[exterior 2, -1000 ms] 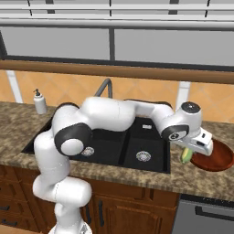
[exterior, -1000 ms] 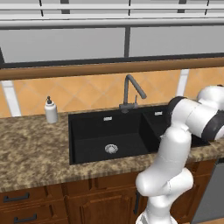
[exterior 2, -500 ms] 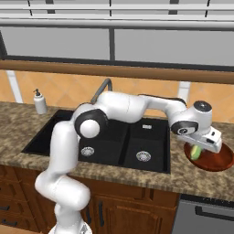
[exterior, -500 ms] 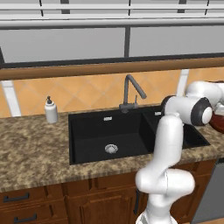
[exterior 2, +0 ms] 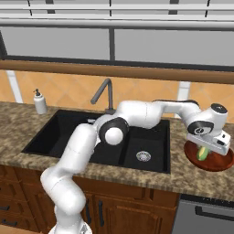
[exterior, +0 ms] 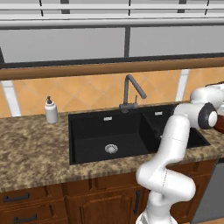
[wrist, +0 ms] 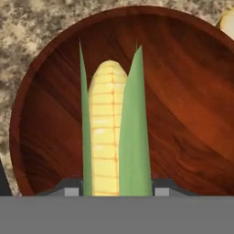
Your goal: Pick the corn from the sink and place it in the bowl. Then pick the bowl and place it in the microwave. Then close the microwave door and press the start button.
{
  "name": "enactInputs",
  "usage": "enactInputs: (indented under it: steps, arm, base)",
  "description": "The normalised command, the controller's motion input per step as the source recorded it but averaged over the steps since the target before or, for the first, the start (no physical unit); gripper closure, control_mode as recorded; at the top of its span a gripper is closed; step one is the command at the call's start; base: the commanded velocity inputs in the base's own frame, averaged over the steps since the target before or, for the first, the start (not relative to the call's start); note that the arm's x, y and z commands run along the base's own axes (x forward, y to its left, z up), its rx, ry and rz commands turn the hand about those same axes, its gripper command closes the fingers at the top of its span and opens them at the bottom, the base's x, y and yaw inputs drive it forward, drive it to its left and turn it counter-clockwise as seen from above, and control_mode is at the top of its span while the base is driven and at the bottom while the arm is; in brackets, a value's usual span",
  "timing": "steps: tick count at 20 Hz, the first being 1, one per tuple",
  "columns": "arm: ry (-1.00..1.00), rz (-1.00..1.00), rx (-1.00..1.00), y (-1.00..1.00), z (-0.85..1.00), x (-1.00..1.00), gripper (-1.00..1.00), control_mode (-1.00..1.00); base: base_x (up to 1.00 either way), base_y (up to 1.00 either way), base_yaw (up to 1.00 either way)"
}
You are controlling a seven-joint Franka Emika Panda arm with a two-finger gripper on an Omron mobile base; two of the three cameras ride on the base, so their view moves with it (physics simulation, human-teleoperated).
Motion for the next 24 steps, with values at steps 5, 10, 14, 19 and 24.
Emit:
enactInputs:
  steps: [5, 10, 14, 19, 24]
  arm:
    - [0.00, 0.00, 0.05, 0.00, -0.52, 0.23, 1.00, -1.00]
    - [0.07, 0.00, 0.01, 0.00, -0.24, 0.32, -1.00, -1.00]
    - [0.01, 0.00, 0.00, 0.01, -0.16, 0.06, -1.00, -1.00]
    - [0.00, -0.05, 0.00, 0.20, -0.02, -0.12, -1.00, -1.00]
    - [0.00, -0.14, 0.00, 0.27, 0.04, -0.47, -1.00, -1.00]
  base:
    - [0.00, 0.00, 0.00]
    - [0.00, 0.00, 0.00]
    - [0.00, 0.00, 0.00]
    - [0.00, 0.00, 0.00]
    - [0.00, 0.00, 0.00]
